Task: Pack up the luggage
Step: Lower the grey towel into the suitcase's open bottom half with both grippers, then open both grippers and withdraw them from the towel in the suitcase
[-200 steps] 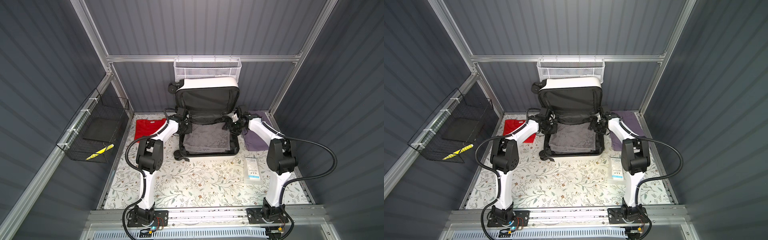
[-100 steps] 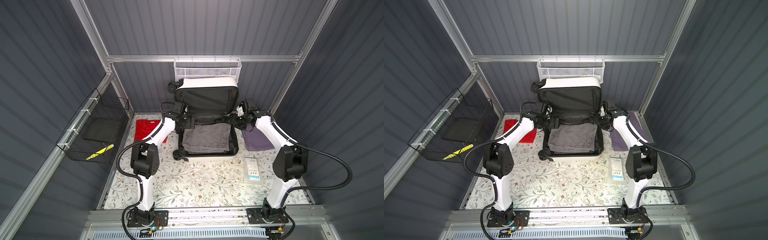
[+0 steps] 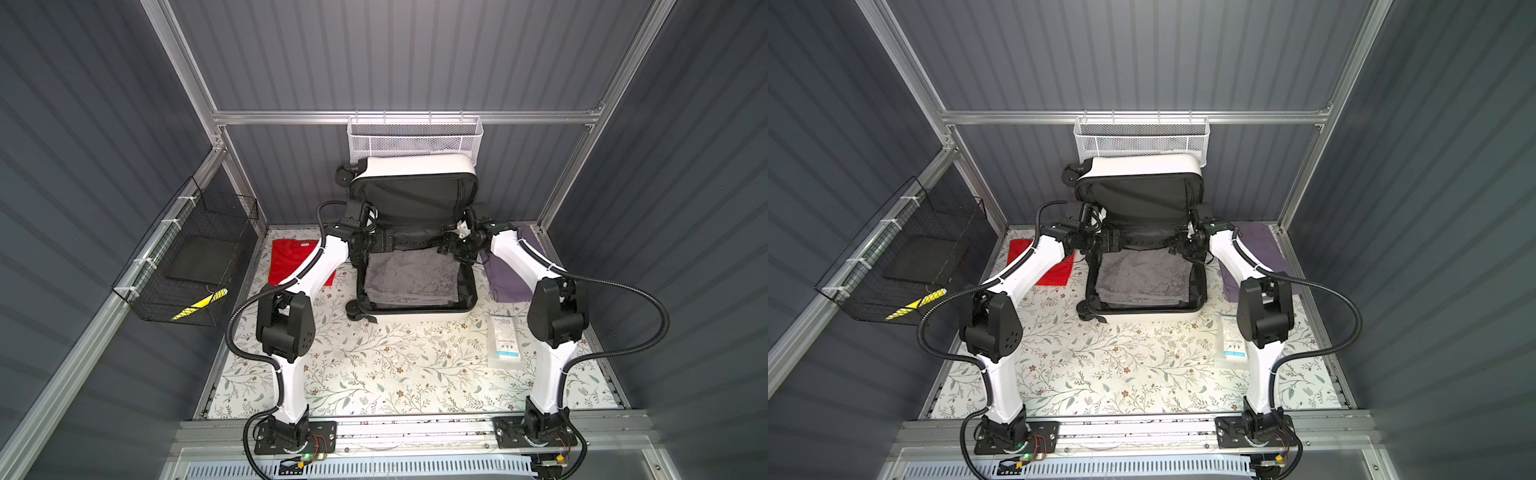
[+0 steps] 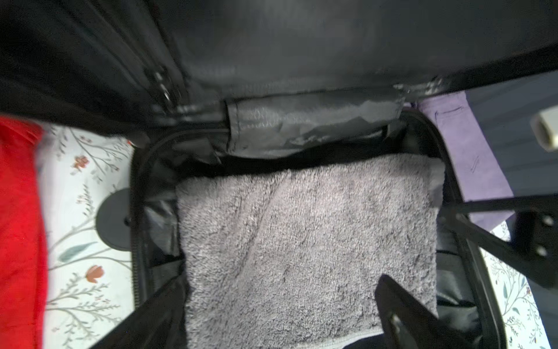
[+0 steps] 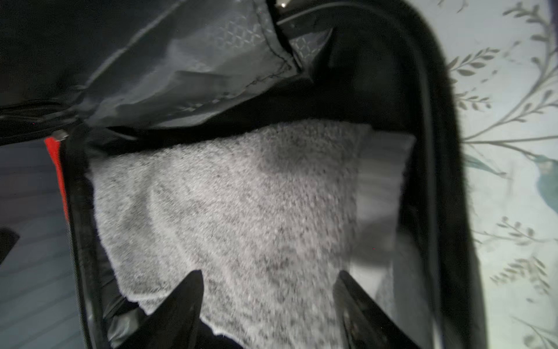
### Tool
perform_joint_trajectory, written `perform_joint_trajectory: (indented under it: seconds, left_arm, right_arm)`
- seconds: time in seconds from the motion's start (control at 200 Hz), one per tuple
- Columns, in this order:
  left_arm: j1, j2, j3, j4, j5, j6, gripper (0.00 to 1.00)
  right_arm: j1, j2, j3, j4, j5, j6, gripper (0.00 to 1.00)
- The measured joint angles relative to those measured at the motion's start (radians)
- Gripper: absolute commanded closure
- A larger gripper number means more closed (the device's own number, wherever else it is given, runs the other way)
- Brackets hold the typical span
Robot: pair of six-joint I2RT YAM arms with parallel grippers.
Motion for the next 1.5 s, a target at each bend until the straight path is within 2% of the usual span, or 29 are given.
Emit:
perform_joint_trajectory:
  seconds: [0.165,0.34,0.57,0.72,0.83,1.005,1.226,1.501]
  left_arm:
    - [-0.006,0.0,-0.055,0.014,0.008,-0.015,0.0]
    - [-0.007,0.0,-0.062,0.026,0.008,-0.016,0.0]
    - [-0.008,0.026,-0.035,0.023,0.008,-0.007,0.0]
    - [-0.009,0.077,-0.011,0.021,0.007,0.008,0.0]
    - [-0.014,0.106,-0.011,0.014,0.003,0.019,0.0]
    - [-0.02,0.118,-0.023,0.007,-0.027,0.036,0.0]
    - [-0.023,0.118,-0.032,0.002,-0.061,0.056,0.0]
    - [-0.035,0.093,-0.03,-0.033,-0.069,0.068,0.0]
  right_arm:
    - [0.011,0.109,0.096,-0.025,0.031,0.028,0.29]
    - [0.017,0.145,0.114,-0.029,0.038,0.06,0.29]
    - [0.017,0.124,0.121,-0.054,0.019,0.05,0.27]
    - [0.018,0.025,0.106,-0.066,0.0,0.032,0.27]
    - [0.018,-0.096,0.042,-0.043,-0.016,0.025,0.27]
    - [0.017,-0.272,-0.147,0.029,-0.034,0.027,0.27]
    - [0.016,-0.39,-0.371,0.092,-0.034,0.037,0.26]
    - [-0.026,-0.556,-0.548,0.157,-0.049,0.06,0.24]
